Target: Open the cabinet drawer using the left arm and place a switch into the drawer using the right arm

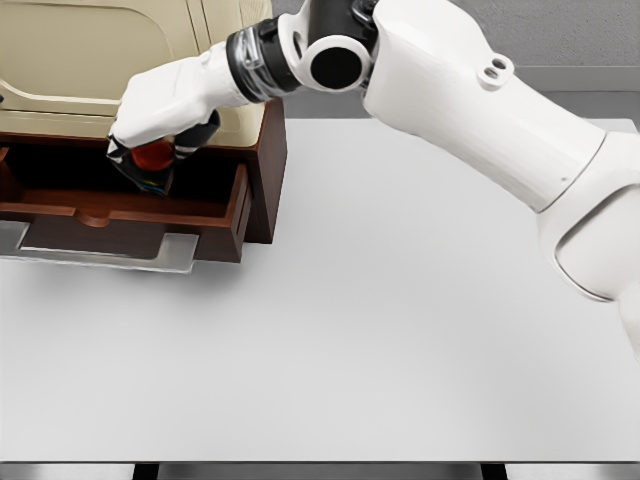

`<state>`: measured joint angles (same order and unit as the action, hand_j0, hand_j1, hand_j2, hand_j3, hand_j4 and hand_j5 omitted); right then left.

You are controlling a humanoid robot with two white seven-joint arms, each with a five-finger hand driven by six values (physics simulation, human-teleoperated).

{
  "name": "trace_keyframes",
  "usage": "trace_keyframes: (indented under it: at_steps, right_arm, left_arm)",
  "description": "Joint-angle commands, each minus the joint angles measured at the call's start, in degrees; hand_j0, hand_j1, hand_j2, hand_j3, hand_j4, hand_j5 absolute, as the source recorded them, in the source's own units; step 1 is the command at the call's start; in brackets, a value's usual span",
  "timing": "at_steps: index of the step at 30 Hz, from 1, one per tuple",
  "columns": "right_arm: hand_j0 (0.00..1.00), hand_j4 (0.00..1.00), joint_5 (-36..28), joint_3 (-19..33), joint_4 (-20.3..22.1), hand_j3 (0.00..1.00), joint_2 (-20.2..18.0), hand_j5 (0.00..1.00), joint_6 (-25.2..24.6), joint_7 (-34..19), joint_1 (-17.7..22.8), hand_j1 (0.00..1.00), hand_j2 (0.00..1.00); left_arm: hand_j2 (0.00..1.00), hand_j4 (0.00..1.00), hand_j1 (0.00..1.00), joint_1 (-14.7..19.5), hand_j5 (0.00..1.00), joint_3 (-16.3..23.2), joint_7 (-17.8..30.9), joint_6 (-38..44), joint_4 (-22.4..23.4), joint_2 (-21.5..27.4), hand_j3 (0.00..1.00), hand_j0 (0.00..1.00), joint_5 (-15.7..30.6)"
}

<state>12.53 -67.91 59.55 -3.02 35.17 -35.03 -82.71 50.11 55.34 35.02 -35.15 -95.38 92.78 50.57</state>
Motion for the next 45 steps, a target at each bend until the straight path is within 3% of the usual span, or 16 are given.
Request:
trace_keyframes:
  at_steps: [1, 15, 17, 18, 20, 22, 23, 24, 26, 28, 31, 33, 39, 45]
  right_arm:
    - [1.0, 1.0, 2.1, 0.8, -2.1, 1.0, 0.8, 1.0, -0.2, 0.0, 0.1, 1.0, 1.0]
    - [1.0, 1.0, 2.6, 1.6, -2.1, 1.0, 2.3, 1.0, -0.2, 0.0, 0.2, 1.0, 1.0]
    - [1.0, 1.0, 2.4, 1.6, -0.5, 1.0, 2.1, 1.0, -0.2, 0.0, 0.2, 1.0, 1.0]
    - [1.0, 1.0, 2.2, 1.3, 3.5, 1.0, 1.6, 1.0, -0.2, 0.0, 0.4, 1.0, 1.0]
    - [1.0, 1.0, 2.1, 0.9, 18.0, 1.0, -5.7, 1.0, -0.2, 0.0, 1.5, 1.0, 1.0]
    - [1.0, 1.0, 1.9, 2.8, 35.6, 1.0, -19.1, 1.0, -0.2, 0.0, 3.6, 1.0, 1.0]
    - [1.0, 1.0, 1.8, 6.9, 39.9, 1.0, -26.5, 1.0, -0.2, 0.0, 6.3, 1.0, 1.0]
    - [1.0, 1.0, 1.4, 11.5, 40.1, 1.0, -31.8, 1.0, -0.2, 0.0, 8.5, 1.0, 1.0]
    - [1.0, 1.0, -3.6, 24.6, 40.0, 1.0, -45.1, 1.0, -0.2, 0.0, 17.1, 1.0, 1.0]
    - [1.0, 1.0, -6.2, 36.2, 39.9, 1.0, -53.9, 1.0, -0.2, 0.0, 30.2, 1.0, 1.0]
    - [1.0, 1.0, -6.2, 43.6, 38.5, 1.0, -59.0, 1.0, -0.2, 0.0, 45.9, 1.0, 1.0]
    - [1.0, 1.0, -5.9, 43.6, 37.8, 1.0, -59.5, 1.0, -0.2, 0.0, 50.1, 1.0, 1.0]
    - [1.0, 1.0, -5.7, 43.1, 37.7, 1.0, -61.3, 1.0, -0.2, 0.0, 51.6, 1.0, 1.0]
    - [1.0, 1.0, -5.5, 42.1, 37.7, 1.0, -61.6, 1.0, -0.2, 0.0, 51.6, 1.0, 1.0]
  left_arm:
    - [1.0, 1.0, 1.0, 0.0, 1.0, 0.0, 0.0, 0.2, 0.0, -0.1, 1.0, 1.0, 0.5]
    - [1.0, 1.0, 1.0, -0.2, 1.0, 0.1, 0.0, 0.2, -0.1, -0.1, 1.0, 1.0, 0.1]
    - [1.0, 1.0, 1.0, -0.2, 1.0, 0.0, 0.0, 0.2, -0.6, -0.1, 1.0, 1.0, 0.1]
    - [1.0, 1.0, 1.0, -0.2, 1.0, -0.1, 0.0, 0.2, -0.7, -0.1, 1.0, 1.0, 0.2]
    - [1.0, 1.0, 1.0, 0.0, 1.0, -0.3, 0.0, 0.2, -2.1, -0.1, 1.0, 1.0, 0.2]
    - [1.0, 1.0, 1.0, 0.3, 1.0, -0.4, 0.0, 0.2, -3.8, -1.0, 1.0, 1.0, 0.2]
    - [1.0, 1.0, 1.0, 0.6, 1.0, -0.6, 0.0, 0.2, -5.4, -1.1, 1.0, 1.0, 0.2]
    - [1.0, 1.0, 1.0, 1.0, 1.0, -0.6, 0.0, 0.2, -5.6, -1.7, 1.0, 1.0, 0.3]
    - [1.0, 1.0, 1.0, 1.4, 1.0, -0.6, 0.0, 0.2, -5.6, -3.2, 1.0, 1.0, 0.3]
    - [1.0, 1.0, 1.0, 1.7, 1.0, -0.6, 0.0, 0.2, -5.7, -5.1, 1.0, 1.0, 0.3]
    - [1.0, 1.0, 1.0, 1.6, 1.0, -0.5, 0.0, 0.2, -5.7, -6.6, 1.0, 1.0, 0.3]
    - [1.0, 1.0, 1.0, 1.6, 1.0, -0.5, 0.0, 0.2, -5.7, -8.6, 1.0, 1.0, 0.2]
    - [1.0, 1.0, 1.0, 1.0, 1.0, -0.1, 0.0, 0.2, -5.7, -14.6, 1.0, 1.0, -1.4]
    - [1.0, 1.0, 1.0, 1.0, 1.0, -0.1, 0.0, 0.2, -5.7, -15.1, 1.0, 1.0, -1.8]
